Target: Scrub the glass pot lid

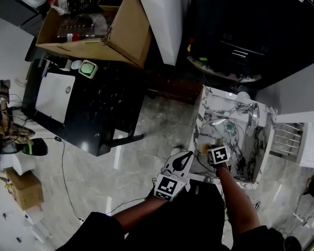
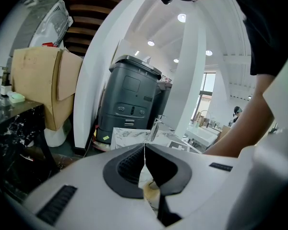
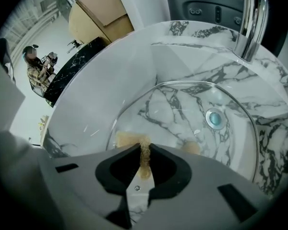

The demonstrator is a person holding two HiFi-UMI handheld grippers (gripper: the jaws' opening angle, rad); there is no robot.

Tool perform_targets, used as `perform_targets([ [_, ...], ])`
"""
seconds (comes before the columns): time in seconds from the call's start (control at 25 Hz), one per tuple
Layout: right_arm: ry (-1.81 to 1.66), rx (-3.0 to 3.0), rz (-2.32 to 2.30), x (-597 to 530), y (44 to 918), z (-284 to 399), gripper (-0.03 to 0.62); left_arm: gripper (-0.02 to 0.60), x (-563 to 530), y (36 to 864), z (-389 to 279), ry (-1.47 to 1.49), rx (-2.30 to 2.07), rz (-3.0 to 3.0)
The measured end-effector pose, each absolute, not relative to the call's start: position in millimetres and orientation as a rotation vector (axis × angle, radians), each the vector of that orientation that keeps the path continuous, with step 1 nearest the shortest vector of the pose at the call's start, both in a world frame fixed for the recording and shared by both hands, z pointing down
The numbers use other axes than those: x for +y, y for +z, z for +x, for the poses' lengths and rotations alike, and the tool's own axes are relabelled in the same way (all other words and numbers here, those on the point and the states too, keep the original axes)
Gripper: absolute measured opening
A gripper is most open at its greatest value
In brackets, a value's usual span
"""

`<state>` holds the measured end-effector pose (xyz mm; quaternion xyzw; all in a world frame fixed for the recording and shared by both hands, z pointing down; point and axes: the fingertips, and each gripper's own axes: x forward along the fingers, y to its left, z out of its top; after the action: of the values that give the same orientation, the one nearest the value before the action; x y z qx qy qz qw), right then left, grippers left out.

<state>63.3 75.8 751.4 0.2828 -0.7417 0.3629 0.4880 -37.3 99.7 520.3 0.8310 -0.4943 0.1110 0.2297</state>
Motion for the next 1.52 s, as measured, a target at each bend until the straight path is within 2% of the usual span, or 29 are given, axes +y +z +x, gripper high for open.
perform_targets([
  [1.52, 0.848, -1.828, 0.844, 6.3, 753.0, 65.9, 0.063, 0.017, 81.4, 526.8, -35.9, 0.336, -1.406, 2.226],
])
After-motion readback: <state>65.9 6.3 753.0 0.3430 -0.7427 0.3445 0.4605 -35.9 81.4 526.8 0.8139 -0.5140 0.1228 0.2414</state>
